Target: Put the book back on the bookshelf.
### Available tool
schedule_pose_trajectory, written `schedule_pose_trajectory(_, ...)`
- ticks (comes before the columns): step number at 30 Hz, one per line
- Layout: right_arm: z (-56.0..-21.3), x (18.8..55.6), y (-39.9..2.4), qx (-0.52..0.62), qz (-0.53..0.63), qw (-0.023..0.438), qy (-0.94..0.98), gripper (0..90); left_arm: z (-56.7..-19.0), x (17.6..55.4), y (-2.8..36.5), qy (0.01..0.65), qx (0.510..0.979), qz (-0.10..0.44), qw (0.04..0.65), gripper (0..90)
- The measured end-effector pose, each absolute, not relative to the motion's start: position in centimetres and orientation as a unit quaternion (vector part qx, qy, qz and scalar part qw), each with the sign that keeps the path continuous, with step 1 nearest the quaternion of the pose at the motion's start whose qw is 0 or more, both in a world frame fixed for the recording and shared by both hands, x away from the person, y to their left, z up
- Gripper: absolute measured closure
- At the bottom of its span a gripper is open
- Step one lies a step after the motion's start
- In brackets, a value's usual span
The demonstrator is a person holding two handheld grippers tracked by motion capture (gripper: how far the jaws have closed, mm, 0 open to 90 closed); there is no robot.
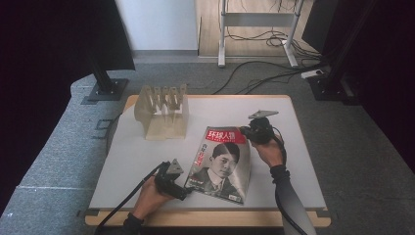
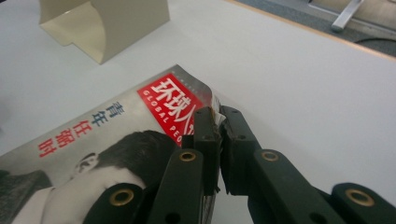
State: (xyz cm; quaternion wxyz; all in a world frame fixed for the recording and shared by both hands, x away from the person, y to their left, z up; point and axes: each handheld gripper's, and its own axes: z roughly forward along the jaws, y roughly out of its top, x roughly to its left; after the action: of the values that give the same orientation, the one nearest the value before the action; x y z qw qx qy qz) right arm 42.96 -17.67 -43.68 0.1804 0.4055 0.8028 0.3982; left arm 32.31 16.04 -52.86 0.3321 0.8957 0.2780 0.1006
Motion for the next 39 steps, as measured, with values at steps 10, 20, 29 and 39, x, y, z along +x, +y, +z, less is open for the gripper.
schedule_pose_trajectory(10, -40.4, 41.5, -17.3, 0.378, 0.415, 0.196, 0.804, 85.0, -52.7, 32.3, 16.1, 0.273, 0.897, 0.098, 0.333, 0.9)
schedule_pose_trajectory(20, -36.8, 40.3, -16.6, 0.347, 0.433, 0.212, 0.804, 85.0, -51.5, 33.1, 15.9, 0.263, 0.892, 0.08, 0.359, 7.0)
schedule_pose_trajectory(29, -34.4, 39.3, -16.2, 0.322, 0.447, 0.22, 0.805, 85.0, -50.0, 35.2, 15.2, 0.25, 0.886, 0.059, 0.386, 15.0)
schedule_pose_trajectory(39, -32.5, 38.3, -15.8, 0.293, 0.456, 0.223, 0.81, 85.0, -50.6, 36.8, 13.5, 0.22, 0.901, 0.038, 0.373, 20.9)
